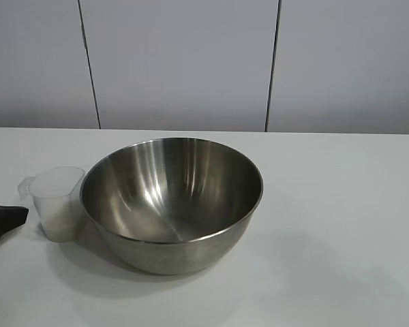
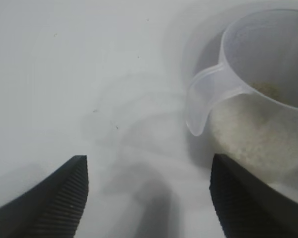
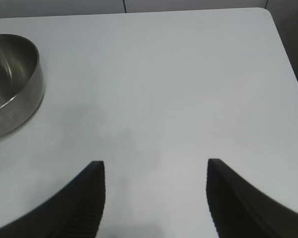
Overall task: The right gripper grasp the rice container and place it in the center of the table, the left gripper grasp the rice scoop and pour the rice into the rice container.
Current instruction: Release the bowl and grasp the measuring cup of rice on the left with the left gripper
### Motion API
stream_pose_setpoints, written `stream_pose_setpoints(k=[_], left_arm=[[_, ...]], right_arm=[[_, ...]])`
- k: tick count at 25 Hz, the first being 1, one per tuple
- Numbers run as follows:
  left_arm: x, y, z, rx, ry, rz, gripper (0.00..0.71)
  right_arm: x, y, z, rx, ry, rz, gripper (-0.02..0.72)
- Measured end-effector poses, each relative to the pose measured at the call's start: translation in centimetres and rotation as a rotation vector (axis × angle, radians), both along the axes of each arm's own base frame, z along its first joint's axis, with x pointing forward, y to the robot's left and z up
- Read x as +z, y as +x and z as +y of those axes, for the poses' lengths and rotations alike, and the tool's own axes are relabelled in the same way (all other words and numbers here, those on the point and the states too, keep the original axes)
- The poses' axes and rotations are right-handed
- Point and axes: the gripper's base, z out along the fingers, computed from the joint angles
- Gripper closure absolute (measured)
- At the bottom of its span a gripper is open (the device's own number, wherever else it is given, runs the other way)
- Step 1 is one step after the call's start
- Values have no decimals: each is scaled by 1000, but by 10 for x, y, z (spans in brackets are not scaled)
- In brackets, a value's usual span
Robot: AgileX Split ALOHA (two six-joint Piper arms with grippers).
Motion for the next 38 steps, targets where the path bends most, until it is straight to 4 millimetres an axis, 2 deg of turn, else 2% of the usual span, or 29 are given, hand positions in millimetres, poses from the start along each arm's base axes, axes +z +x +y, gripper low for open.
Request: stream_pose_setpoints(k=[14, 17, 20, 22, 24, 26, 32, 38], left_arm=[[4, 13, 1, 46, -100, -18, 221], [4, 13, 1, 47, -102, -18, 274], [4, 13, 1, 48, -104, -17, 355], [4, 13, 1, 49, -106, -16, 455], [4, 13, 1, 43, -105, -16, 602], [4, 13, 0, 42, -106, -16, 665], [13, 14, 1, 36, -85, -55, 700], [53, 18, -1, 1, -25, -216, 701]], right_arm=[[0, 0, 0, 0, 0, 0, 295], [0, 0, 0, 0, 0, -2, 295], [0, 0, 0, 0, 0, -2, 295], [0, 0, 0, 0, 0, -2, 295], [0, 0, 0, 0, 0, -2, 295], [0, 0, 0, 0, 0, -2, 295], [0, 0, 0, 0, 0, -2, 295], [0, 0, 0, 0, 0, -2, 295]])
